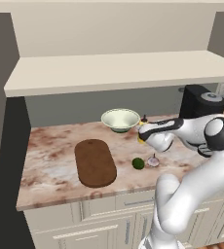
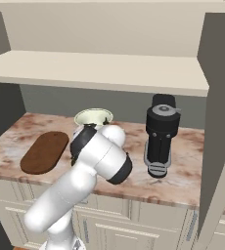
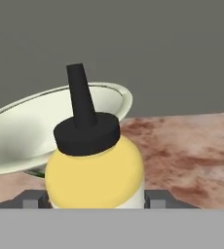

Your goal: Open the cabinet. Place the bowl and condiment on the counter. Then place the lime and garlic on the cutting board.

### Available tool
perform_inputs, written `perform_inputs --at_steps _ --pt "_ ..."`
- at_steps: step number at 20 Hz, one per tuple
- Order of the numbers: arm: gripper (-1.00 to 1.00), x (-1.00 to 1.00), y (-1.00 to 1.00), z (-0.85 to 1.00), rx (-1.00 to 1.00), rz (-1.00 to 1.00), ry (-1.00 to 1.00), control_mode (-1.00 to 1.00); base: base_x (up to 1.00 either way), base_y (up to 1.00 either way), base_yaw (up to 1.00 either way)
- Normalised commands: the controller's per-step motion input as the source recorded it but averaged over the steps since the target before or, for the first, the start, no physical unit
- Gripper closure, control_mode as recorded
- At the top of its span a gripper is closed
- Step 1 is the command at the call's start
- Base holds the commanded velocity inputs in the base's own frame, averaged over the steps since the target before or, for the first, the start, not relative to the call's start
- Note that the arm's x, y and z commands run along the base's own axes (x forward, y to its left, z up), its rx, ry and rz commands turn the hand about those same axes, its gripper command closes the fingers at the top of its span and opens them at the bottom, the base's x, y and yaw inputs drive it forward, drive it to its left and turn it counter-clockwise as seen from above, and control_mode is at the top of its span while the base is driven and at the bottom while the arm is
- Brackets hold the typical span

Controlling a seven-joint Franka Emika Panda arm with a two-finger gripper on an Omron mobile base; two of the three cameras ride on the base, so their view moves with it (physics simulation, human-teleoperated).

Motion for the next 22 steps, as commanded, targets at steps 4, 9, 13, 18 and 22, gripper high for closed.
perform_inputs --at_steps 4,9,13,18,22 --pt "-1.00 0.00 -0.01 -0.42 0.00 0.00 0.03 -1.00 0.00 0.00 0.00" --pt "-1.00 -0.01 -0.10 -0.27 0.04 0.00 0.00 -1.00 0.00 0.00 0.00" --pt "-1.00 -0.26 -0.08 -0.04 0.04 0.00 -0.05 -1.00 0.00 0.00 0.00" --pt "-1.00 -0.41 -0.02 0.00 0.02 0.00 -0.09 -1.00 0.00 0.00 0.00" --pt "-1.00 -0.18 0.00 0.03 0.00 0.00 -0.04 -1.00 0.00 0.00 0.00"
